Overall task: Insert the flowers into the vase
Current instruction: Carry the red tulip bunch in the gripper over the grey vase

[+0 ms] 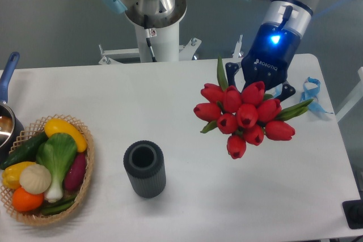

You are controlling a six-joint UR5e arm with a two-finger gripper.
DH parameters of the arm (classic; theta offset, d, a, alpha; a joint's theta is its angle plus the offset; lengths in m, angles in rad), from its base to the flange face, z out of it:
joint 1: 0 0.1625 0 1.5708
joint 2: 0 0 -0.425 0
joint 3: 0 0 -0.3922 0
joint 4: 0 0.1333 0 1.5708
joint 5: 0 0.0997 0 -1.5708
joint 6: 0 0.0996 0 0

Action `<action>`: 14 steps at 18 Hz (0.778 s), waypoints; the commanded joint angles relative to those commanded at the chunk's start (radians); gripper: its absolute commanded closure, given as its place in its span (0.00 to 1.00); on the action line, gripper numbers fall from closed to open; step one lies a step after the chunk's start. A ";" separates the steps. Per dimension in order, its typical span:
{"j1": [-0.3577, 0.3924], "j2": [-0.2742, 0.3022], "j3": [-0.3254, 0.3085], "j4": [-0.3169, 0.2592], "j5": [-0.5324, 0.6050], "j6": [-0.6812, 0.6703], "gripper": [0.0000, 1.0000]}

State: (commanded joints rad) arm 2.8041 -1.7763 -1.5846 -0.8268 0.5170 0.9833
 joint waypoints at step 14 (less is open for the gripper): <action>-0.049 -0.009 -0.009 0.003 0.003 0.006 0.78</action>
State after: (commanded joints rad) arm 2.7551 -1.7856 -1.5938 -0.8237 0.5200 0.9894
